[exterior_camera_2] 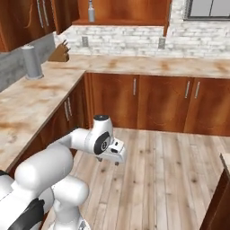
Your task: Move the cutting board and knife to the sink. Then move spray from the cabinet to the counter.
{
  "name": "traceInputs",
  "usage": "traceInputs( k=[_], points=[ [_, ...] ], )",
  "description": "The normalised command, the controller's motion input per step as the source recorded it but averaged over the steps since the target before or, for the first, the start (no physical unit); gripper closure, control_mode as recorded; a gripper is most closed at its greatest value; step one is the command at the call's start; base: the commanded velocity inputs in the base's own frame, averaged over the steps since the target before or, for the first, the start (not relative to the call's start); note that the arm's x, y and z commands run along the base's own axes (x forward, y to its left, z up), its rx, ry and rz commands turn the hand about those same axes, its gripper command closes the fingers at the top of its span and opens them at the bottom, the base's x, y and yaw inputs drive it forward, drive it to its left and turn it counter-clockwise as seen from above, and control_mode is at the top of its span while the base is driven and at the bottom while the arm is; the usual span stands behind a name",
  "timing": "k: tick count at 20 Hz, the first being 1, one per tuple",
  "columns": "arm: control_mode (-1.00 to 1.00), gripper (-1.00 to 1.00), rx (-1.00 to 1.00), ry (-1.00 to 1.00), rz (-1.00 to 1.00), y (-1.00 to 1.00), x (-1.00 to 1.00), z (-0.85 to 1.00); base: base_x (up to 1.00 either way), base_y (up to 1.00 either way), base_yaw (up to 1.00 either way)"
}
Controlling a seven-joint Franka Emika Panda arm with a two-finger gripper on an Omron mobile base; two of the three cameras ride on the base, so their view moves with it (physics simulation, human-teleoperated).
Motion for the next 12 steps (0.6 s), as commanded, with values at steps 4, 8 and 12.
traceInputs(
  k=[4, 8, 12],
  points=[
    [1.00, -1.00, 0.00, 0.00, 0.00, 0.00, 0.00, 0.00, 0.90, 0.00, 0.02],
    [1.00, -1.00, 0.00, 0.00, 0.00, 0.00, 0.00, 0.00, 0.92, 0.00, 0.12],
    [1.00, -1.00, 0.00, 0.00, 0.00, 0.00, 0.00, 0.00, 0.93, 0.00, 0.19]
  ],
)
